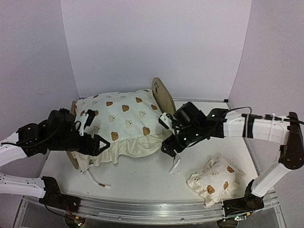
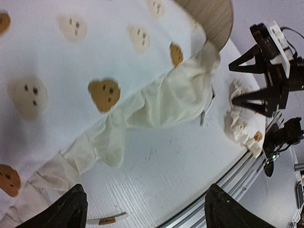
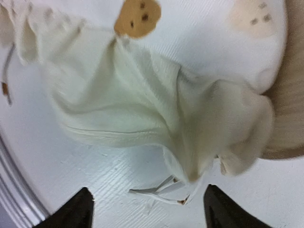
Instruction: Set up the pet bed
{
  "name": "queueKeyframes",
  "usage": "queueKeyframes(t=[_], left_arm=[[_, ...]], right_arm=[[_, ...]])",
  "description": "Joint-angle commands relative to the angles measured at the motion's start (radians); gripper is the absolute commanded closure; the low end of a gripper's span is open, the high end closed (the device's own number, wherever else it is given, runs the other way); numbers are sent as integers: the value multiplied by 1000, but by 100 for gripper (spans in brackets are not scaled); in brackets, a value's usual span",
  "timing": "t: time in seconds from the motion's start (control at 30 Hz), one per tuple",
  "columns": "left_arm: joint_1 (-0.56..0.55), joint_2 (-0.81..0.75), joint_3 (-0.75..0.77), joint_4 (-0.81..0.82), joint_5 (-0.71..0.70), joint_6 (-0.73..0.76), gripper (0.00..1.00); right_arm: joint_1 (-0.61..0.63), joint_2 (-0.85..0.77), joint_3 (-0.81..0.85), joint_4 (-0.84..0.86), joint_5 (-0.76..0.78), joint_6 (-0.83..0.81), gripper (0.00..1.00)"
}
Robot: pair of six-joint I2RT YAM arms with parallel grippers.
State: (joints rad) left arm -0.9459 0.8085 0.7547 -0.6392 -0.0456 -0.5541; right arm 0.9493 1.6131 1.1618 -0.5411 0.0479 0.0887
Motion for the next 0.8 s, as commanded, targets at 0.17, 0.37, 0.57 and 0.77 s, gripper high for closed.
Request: queueKeyframes(t=[0.17,0.37,0.57,0.77], left_arm=[[330,178,351,36,-141,115,13],[551,118,292,61,-313,133,11],[782,87,122,154,-187,106,10],[845,119,29,258,-23,95,14]], right_arm=[[-45,-160,233,-51,250,206,2],[-127,-1,438,-106,332,142,2],[-140,159,594,-115,328,104,15],[-139,257,665,-141,383,165,36]])
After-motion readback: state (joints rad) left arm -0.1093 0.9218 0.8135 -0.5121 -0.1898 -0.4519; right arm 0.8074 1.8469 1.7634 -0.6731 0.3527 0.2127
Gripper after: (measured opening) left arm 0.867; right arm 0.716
